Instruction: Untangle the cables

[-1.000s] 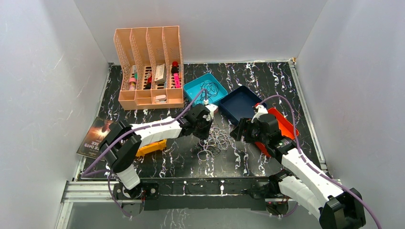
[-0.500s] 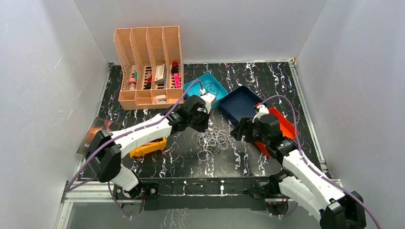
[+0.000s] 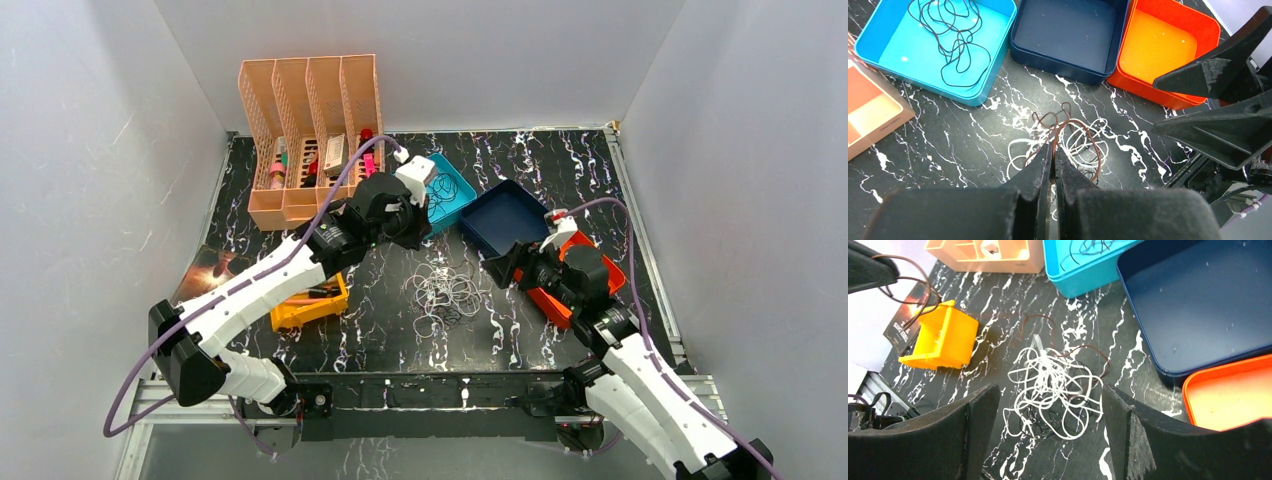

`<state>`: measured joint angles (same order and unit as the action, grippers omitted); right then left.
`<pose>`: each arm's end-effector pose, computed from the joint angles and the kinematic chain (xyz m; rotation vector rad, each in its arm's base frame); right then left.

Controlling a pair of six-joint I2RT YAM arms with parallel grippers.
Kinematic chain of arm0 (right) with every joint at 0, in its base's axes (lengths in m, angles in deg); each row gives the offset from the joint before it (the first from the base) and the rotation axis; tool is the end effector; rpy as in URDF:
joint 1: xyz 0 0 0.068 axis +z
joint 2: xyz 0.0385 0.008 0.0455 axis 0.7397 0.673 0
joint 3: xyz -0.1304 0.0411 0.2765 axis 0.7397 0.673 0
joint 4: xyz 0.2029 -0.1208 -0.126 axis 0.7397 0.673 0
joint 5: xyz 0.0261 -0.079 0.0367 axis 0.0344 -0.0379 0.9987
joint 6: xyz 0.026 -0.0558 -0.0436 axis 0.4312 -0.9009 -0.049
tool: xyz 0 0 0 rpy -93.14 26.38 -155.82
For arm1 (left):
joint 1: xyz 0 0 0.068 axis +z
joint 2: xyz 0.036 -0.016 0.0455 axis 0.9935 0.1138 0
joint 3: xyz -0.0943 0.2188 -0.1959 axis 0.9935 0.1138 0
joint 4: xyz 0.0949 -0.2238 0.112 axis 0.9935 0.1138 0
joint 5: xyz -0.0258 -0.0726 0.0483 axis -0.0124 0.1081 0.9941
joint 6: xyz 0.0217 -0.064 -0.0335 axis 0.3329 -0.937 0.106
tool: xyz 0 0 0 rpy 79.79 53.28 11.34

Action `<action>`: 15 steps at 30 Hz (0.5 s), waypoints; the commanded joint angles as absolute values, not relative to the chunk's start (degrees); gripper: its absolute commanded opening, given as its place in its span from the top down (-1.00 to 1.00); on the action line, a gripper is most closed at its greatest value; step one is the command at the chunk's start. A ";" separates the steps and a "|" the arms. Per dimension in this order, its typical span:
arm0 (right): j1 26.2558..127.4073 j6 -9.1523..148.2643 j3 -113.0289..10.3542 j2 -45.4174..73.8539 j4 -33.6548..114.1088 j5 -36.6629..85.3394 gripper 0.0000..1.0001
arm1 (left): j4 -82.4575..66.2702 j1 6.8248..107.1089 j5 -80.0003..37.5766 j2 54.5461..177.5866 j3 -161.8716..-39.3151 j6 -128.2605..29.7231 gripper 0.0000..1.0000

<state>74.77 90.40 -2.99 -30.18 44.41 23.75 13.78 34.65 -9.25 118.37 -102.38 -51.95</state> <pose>0.1477 0.0842 0.2777 -0.0808 1.8864 0.7784 0.2251 -0.2509 0.3958 0.5643 1.9594 -0.6427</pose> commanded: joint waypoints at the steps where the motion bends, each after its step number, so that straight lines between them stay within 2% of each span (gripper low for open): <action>1: 74.66 86.82 -2.75 -32.66 37.55 25.86 -0.67 | 16.24 35.17 -7.11 116.31 -107.10 -50.78 1.00; 4: 74.67 84.08 -1.35 -33.59 32.15 30.50 -0.70 | 17.03 35.32 -7.61 116.47 -109.85 -50.38 1.00; 9: 74.64 80.59 5.00 -33.09 12.87 34.53 -0.72 | 17.74 35.35 -8.99 116.82 -113.50 -49.91 1.00; 15: 74.63 78.34 7.65 -22.79 -8.00 39.39 -0.69 | 18.62 35.39 -9.85 117.42 -116.83 -49.74 1.00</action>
<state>74.77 81.35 8.42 -28.01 12.21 34.78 16.97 35.00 -8.57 118.37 -113.26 -50.53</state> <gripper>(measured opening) 0.850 0.012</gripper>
